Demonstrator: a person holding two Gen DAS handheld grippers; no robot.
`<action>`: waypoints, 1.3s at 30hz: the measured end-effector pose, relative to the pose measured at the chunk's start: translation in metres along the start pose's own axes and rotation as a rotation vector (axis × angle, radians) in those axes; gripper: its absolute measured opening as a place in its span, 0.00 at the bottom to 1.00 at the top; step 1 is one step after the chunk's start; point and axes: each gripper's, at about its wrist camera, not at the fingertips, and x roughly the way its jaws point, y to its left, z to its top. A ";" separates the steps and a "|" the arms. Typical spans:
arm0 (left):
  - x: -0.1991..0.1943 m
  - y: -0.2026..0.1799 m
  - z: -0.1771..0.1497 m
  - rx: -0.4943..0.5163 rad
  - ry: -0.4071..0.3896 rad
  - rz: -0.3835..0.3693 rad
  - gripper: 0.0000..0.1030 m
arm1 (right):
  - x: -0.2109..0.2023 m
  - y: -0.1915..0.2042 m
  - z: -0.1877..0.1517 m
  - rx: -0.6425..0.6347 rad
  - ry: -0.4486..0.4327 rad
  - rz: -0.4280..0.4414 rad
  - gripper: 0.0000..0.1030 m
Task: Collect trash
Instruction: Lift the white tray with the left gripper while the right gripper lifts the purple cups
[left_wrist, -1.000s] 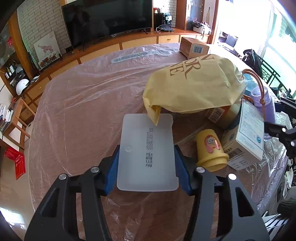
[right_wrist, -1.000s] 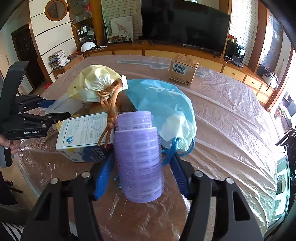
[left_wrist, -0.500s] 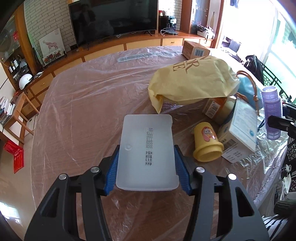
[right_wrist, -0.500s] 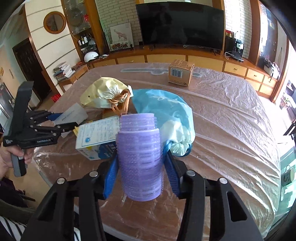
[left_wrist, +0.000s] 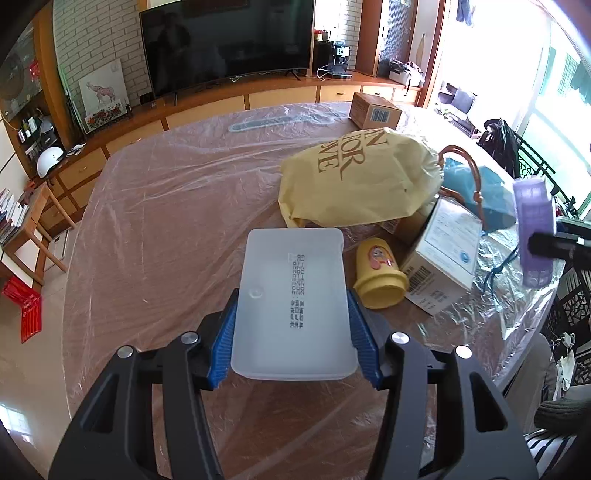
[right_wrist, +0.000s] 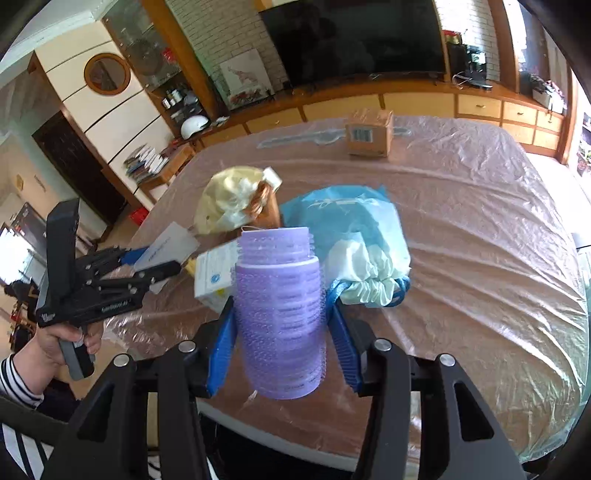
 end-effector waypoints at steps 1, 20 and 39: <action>-0.001 0.000 -0.001 0.000 -0.001 0.000 0.54 | 0.000 0.000 -0.003 -0.012 0.008 -0.025 0.47; -0.006 -0.007 -0.007 0.000 -0.003 -0.011 0.54 | 0.014 0.003 -0.031 -0.069 0.054 -0.156 0.44; -0.014 -0.009 -0.010 -0.008 -0.024 -0.016 0.54 | -0.021 0.021 -0.026 -0.023 -0.013 -0.022 0.43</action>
